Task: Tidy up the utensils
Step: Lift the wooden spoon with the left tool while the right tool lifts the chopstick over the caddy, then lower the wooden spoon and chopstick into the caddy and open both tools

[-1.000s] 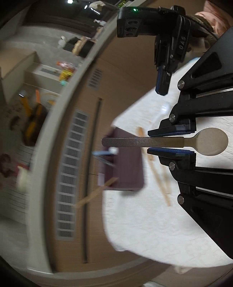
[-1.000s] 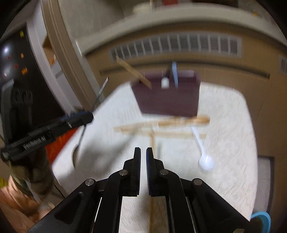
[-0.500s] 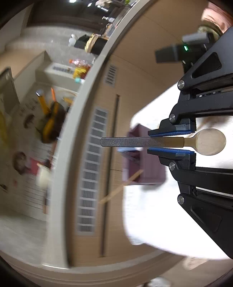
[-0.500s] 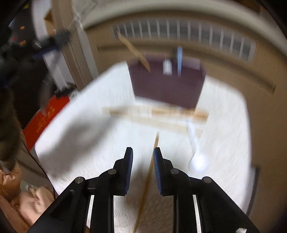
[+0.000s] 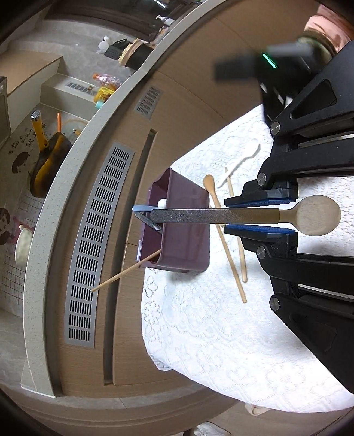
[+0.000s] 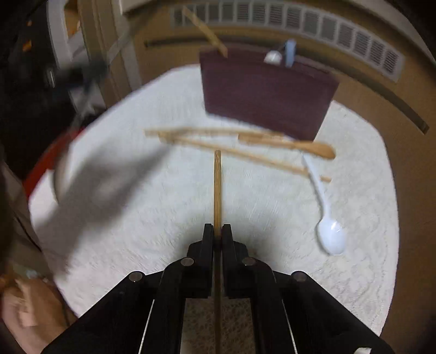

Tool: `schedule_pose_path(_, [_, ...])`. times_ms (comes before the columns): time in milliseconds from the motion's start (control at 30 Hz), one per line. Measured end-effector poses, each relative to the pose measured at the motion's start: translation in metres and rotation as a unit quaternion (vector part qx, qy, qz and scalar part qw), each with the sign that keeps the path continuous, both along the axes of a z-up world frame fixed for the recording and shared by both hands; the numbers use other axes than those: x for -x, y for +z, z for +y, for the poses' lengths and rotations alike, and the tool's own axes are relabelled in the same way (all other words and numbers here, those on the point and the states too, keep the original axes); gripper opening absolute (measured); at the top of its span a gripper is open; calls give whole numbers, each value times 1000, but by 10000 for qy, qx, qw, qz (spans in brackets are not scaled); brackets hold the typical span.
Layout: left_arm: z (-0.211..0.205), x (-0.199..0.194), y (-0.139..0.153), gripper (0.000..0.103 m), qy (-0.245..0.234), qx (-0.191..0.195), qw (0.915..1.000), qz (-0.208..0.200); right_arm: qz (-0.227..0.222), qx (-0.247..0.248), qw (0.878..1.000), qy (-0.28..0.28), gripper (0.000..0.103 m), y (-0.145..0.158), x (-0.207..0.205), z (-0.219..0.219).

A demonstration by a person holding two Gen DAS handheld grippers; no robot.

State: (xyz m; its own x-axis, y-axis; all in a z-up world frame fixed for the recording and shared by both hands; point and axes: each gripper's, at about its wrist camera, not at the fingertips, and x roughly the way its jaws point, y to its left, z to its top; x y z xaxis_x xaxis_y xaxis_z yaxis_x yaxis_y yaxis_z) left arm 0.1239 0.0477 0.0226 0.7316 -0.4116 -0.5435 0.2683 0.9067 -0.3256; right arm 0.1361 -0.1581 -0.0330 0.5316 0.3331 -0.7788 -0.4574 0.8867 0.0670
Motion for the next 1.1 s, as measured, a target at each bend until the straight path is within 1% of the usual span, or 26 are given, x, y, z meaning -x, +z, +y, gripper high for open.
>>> schedule_pose_path(67, [2,2,-1,13,32,47,10000,15,-119,-390,9991,-82,6,21,4,-12])
schedule_pose_path(100, [2,4,-1,13,50,90,9999,2,-213,-503,9984,-129,6,29,5,-16])
schedule_pose_path(300, [-4,11,5,12,87,155,9995,-271,-593,-1028,9924,-323,6,53,14,-30])
schedule_pose_path(367, [-6,8,15,13,74,181,9990,-414,-834,-1155,9891,-361,6,66,14,-32])
schedule_pose_path(467, [-8,0,51,13,82,221,9957,-892,-1560,-1474,9757,-440,6,114,7,-38])
schedule_pose_path(500, [-8,-5,70,12,92,246,9930,-1150,-1826,-1554,9698,-444,6,132,5,-39])
schedule_pose_path(567, [-7,-13,105,12,136,308,9857,-1652,-2599,-1633,9506,-451,6,179,-2,-40])
schedule_pose_path(600, [-6,-17,124,13,196,357,9796,-1968,-2864,-1675,9423,-447,6,196,-7,-40])
schedule_pose_path(633, [-6,-20,134,13,242,375,9756,-2148,-3031,-1727,9362,-430,6,208,-12,-40])
schedule_pose_path(700, [-6,-33,154,13,386,339,9641,-2606,-3306,-1823,9252,-384,6,227,-25,-37])
schedule_pose_path(733, [-8,-40,158,13,454,311,9606,-2725,-3440,-1843,9199,-397,6,233,-34,-34])
schedule_pose_path(800, [-8,-56,160,13,496,307,9581,-2803,-3586,-1866,9136,-445,6,234,-52,-30])
schedule_pose_path(833, [-8,-67,157,13,484,312,9590,-2775,-3665,-1871,9101,-489,6,232,-63,-28])
schedule_pose_path(867, [-7,-80,153,13,487,317,9609,-2709,-3675,-1849,9101,-504,6,229,-73,-26])
schedule_pose_path(933, [-6,-102,140,13,501,311,9655,-2538,-3529,-1859,9152,-577,6,217,-103,-22])
schedule_pose_path(1000, [-5,-124,125,13,548,296,9690,-2390,-3406,-1838,9201,-609,6,207,-119,-19])
schedule_pose_path(1033, [-5,-134,117,13,565,295,9704,-2329,-3318,-1786,9238,-671,6,196,-134,-16])
schedule_pose_path(1100, [-6,-157,99,13,588,250,9758,-2091,-3168,-1722,9301,-692,6,182,-152,-13])
